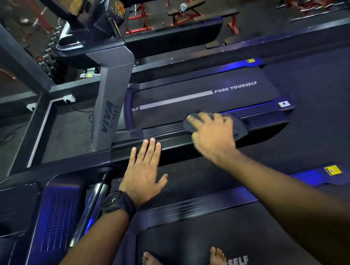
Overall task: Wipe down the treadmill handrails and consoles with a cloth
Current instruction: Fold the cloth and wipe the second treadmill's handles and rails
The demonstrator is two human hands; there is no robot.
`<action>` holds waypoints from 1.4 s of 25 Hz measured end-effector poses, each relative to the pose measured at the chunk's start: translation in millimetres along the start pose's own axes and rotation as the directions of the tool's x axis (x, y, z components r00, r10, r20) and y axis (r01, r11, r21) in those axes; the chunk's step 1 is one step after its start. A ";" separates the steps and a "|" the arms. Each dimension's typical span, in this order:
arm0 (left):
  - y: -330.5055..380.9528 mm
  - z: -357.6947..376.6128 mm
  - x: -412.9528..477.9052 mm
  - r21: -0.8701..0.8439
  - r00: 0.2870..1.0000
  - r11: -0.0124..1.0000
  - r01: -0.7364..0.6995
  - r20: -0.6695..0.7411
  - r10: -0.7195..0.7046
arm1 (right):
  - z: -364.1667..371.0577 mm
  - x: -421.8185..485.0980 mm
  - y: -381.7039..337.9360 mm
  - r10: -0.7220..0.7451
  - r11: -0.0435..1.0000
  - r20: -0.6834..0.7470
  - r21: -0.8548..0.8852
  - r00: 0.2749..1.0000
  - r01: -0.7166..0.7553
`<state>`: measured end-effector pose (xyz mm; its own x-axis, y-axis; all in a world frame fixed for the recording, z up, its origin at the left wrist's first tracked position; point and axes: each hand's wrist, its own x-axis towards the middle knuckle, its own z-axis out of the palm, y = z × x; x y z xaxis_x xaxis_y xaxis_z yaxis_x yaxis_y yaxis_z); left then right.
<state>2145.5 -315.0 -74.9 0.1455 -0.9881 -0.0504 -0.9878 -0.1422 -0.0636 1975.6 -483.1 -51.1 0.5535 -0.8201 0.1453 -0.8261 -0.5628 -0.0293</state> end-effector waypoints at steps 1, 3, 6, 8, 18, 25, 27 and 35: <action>0.6 0.3 0.1 -0.001 1.000 1.000 0.005 -0.008 -0.005 | 1.8 -12.1 -9.1 -0.129 0.989 0.025 -0.064 0.991 0.130; 0.9 -0.6 1.6 -0.008 1.000 1.000 0.003 -0.011 -0.003 | 3.0 -13.6 4.3 -0.283 0.955 0.065 -0.070 0.957 0.288; 4.7 0.7 4.7 0.000 1.000 1.000 -0.010 -0.008 0.010 | -7.1 1.8 24.1 0.067 0.996 0.026 0.051 0.997 -0.068; 8.1 0.8 5.9 0.004 1.000 1.000 -0.006 -0.012 0.006 | 2.5 -14.2 -0.1 -0.069 0.996 0.018 -0.047 0.997 0.070; 14.1 -3.6 10.1 -0.002 0.999 1.000 -0.030 -0.012 0.030 | 9.0 -25.4 9.5 -0.223 0.972 -0.006 -0.072 0.975 0.222; 14.8 -9.1 19.7 0.002 0.993 0.993 -0.119 0.004 0.119 | 10.0 -29.9 8.8 -0.149 0.986 -0.017 -0.072 0.989 0.147; 17.5 -11.8 23.5 -0.018 0.990 0.990 -0.137 0.014 0.137 | 3.0 -11.9 42.6 -0.068 0.998 -0.017 -0.006 0.998 0.068; 29.7 -15.7 28.5 -0.050 0.991 0.990 -0.134 0.022 0.135 | -1.6 -7.3 67.7 0.058 0.998 -0.028 0.026 0.998 -0.057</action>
<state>2119.5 -348.3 -62.6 0.0118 -0.9967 -0.0802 -0.9999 -0.0113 -0.0066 1915.5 -515.0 -52.6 0.5014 -0.8480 0.1714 -0.8534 -0.5174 -0.0632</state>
